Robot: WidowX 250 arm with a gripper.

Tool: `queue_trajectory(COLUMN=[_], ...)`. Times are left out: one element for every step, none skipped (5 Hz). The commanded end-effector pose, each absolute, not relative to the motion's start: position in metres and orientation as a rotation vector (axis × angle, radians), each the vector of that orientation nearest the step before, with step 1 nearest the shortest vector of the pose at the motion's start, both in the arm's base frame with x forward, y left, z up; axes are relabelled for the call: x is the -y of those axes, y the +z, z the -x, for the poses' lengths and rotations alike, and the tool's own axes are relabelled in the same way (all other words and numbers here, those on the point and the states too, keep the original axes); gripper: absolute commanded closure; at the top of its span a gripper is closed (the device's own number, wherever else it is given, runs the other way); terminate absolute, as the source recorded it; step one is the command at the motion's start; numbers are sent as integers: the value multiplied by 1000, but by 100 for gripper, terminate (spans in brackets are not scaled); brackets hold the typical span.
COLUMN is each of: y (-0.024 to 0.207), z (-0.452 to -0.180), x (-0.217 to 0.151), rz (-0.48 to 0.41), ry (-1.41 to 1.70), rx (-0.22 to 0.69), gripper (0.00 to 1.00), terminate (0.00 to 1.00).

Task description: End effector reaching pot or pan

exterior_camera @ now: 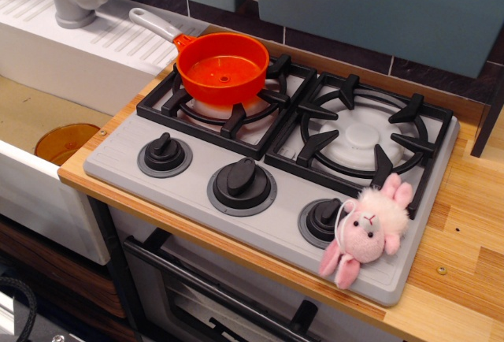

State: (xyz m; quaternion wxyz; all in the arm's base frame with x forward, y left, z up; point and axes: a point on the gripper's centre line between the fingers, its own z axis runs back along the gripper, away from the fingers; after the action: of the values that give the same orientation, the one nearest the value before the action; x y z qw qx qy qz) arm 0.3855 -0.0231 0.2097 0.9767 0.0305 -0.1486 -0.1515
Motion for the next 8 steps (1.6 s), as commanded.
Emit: queue_trajectory(y=[210, 197, 182, 171, 160, 142, 131, 126], z=[-385, -389, -395, -396, -386, -375, -367, -362], x=[23, 5, -13, -24, -25, -13, -6, -5], rz=[-62, -46, -16, -26, -85, -110, -132, -153], ry=[-305, -359, -412, -426, -374, -317, -294, -288], rx=[300, 339, 364, 392, 394, 397, 417, 435], gripper=[0, 0, 0, 0, 0, 0, 0, 0], terminate=[0, 0, 0, 0, 0, 0, 0, 0])
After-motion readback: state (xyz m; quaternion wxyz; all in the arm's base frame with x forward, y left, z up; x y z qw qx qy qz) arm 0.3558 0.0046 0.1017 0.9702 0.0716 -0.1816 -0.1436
